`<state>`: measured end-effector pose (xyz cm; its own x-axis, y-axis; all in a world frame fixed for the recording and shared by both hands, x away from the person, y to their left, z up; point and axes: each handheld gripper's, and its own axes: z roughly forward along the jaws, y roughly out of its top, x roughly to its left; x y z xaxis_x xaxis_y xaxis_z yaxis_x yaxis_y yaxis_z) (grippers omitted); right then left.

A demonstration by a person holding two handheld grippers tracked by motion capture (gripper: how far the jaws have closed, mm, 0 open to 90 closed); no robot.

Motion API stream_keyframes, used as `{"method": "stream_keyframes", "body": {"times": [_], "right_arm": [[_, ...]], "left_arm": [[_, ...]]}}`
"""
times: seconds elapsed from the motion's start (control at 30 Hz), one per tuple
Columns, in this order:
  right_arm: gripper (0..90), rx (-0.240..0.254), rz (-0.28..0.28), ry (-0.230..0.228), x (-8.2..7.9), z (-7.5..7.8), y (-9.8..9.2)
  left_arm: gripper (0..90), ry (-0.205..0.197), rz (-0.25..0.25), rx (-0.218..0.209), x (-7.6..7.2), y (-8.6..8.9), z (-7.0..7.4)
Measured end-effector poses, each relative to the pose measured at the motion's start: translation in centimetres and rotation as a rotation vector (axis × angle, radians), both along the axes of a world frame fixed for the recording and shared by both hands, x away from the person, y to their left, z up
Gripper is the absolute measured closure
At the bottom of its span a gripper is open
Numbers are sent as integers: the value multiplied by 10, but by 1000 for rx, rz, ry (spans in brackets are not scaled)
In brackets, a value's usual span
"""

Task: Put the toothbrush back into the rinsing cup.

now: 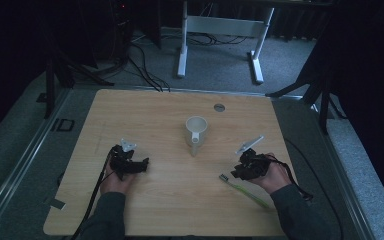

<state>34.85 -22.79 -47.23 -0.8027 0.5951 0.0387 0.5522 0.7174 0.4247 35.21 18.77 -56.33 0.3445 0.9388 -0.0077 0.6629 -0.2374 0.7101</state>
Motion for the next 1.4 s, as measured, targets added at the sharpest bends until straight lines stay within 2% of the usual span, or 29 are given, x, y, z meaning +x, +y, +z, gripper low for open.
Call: {"method": "stream_keyframes", "body": {"times": [0.6, 0.77, 1.4], "right_arm": [[693, -42, 31, 49, 2, -2, 5], [694, -76, 43, 63, 2, -3, 7], [705, -131, 74, 108, 2, -4, 12]], "left_arm": [[151, 0, 0, 0, 0, 0, 0], [151, 0, 0, 0, 0, 0, 0], [151, 0, 0, 0, 0, 0, 0]]}}
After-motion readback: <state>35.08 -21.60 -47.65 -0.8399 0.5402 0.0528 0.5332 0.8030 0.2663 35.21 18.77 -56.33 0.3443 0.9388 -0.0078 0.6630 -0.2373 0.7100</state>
